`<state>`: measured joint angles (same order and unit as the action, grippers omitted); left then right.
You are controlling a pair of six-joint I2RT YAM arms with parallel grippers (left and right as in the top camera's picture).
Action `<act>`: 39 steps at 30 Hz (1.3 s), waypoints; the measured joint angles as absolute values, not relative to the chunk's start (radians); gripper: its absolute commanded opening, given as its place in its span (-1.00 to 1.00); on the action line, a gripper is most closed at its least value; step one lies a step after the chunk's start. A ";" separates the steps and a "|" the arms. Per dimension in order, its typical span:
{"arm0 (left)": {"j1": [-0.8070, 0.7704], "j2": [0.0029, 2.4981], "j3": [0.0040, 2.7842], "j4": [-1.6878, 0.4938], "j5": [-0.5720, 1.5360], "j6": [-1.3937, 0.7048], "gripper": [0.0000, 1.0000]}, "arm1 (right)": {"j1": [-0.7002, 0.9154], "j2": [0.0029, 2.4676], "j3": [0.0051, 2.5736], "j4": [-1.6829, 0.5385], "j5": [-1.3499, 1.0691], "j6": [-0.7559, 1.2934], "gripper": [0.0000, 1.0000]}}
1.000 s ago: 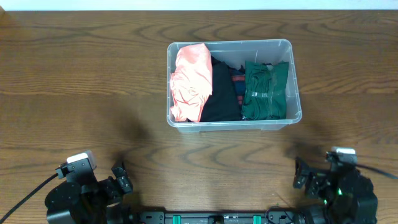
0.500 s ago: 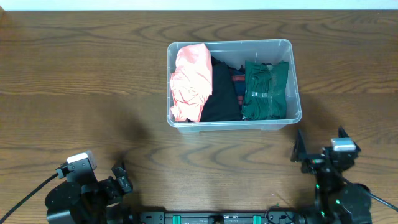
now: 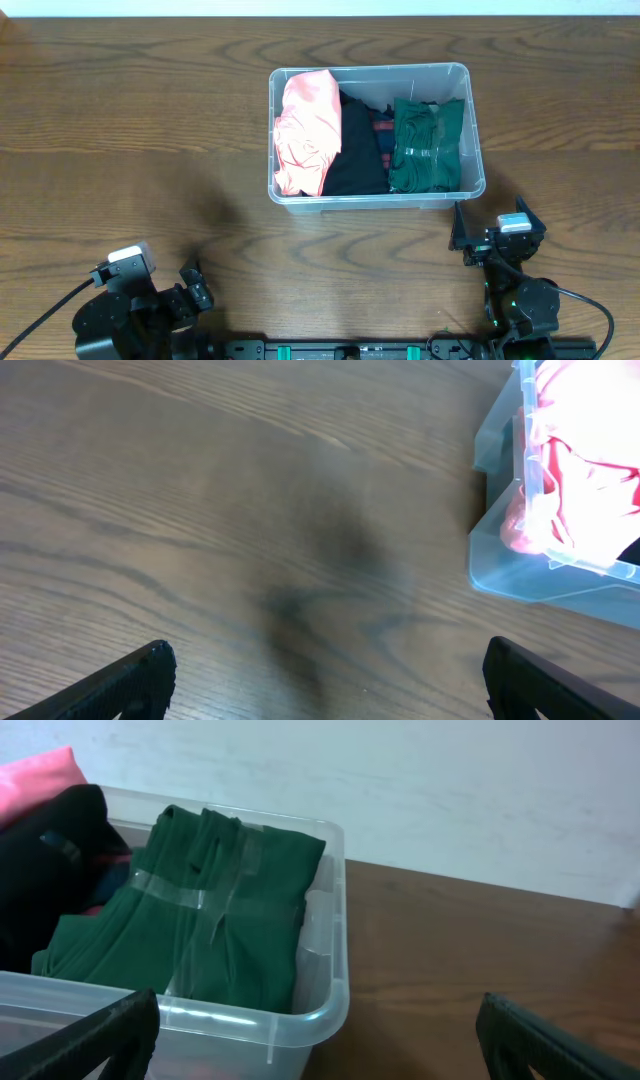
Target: Pack container
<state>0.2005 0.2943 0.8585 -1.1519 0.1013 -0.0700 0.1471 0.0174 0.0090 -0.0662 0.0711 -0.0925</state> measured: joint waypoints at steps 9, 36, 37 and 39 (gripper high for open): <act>0.200 0.294 0.859 -1.152 0.101 -0.070 0.96 | 0.147 0.017 0.009 -0.066 0.067 -0.093 0.98; -0.018 0.106 0.346 -0.467 0.075 -0.071 0.96 | 0.147 0.017 0.009 -0.066 0.065 -0.096 0.98; -0.018 0.081 0.284 -0.386 0.075 -0.074 0.96 | 0.147 0.017 0.009 -0.066 0.065 -0.096 0.98; -0.018 0.047 0.193 -0.260 0.074 -0.078 0.96 | 0.147 0.017 0.009 -0.066 0.064 -0.096 0.98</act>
